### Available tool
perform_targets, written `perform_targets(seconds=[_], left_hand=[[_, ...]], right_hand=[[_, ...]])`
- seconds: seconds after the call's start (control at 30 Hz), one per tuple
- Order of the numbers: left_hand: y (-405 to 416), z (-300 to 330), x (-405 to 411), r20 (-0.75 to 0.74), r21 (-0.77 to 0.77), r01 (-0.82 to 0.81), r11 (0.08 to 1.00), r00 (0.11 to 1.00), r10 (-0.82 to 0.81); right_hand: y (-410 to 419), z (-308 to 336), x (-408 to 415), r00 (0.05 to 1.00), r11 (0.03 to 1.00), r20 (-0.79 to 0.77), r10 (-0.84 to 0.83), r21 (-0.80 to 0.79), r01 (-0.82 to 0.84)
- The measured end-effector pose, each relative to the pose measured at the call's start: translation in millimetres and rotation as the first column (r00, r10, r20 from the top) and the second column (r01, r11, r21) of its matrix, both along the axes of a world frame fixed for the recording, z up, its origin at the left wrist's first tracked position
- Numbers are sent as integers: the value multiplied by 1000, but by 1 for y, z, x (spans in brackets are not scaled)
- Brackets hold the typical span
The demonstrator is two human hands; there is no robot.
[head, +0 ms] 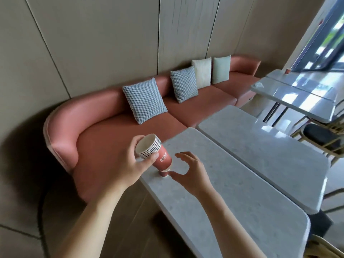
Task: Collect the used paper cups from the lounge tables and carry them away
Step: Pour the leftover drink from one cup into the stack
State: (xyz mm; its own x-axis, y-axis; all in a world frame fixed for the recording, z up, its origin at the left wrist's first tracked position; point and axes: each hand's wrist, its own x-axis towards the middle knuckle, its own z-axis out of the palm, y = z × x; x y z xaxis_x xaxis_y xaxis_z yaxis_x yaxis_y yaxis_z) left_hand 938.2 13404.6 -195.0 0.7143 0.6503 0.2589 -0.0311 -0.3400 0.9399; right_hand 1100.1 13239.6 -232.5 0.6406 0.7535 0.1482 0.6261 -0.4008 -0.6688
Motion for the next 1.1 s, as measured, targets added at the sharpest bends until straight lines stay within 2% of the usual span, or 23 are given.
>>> perform_targets(seconds=[0.17, 0.37, 0.53, 0.7, 0.9, 1.1], left_hand=[[59, -5, -32, 5, -9, -44, 999, 999, 44], [98, -44, -39, 14, -35, -69, 997, 997, 70], [125, -91, -28, -28, -108, -48, 993, 999, 45], [144, -120, -14, -120, -63, -23, 998, 993, 15], [171, -117, 12, -178, -52, 14, 999, 984, -23], [205, -93, 62, -243, 17, 37, 999, 970, -31]], right_hand=[[26, 3, -21, 997, 997, -15, -81, -21, 81], [45, -3, -35, 992, 986, -5, -123, -115, 121], [56, -18, -32, 991, 970, 9, -134, -202, 133], [73, -38, -18, 986, 975, -43, -158, -166, 149], [110, -73, 18, 966, 972, -165, -200, -155, 175], [157, -113, 65, 952, 965, -243, -186, -229, 130]])
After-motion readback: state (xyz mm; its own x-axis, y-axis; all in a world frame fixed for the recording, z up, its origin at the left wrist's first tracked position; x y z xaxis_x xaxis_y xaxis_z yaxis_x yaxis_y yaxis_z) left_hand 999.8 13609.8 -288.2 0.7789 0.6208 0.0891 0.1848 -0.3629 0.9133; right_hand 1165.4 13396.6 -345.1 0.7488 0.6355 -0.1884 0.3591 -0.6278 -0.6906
